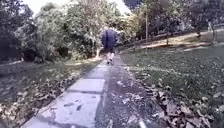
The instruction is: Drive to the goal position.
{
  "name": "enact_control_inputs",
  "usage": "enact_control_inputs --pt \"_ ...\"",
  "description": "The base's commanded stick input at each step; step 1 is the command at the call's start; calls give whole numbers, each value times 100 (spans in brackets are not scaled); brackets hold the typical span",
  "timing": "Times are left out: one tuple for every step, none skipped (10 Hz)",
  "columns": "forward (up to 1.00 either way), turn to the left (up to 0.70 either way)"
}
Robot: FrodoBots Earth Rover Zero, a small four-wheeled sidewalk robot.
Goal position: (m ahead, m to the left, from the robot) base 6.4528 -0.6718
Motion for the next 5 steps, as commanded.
enact_control_inputs --pt "50 0" --pt "50 0" --pt "50 0" --pt "50 0" --pt "50 0"
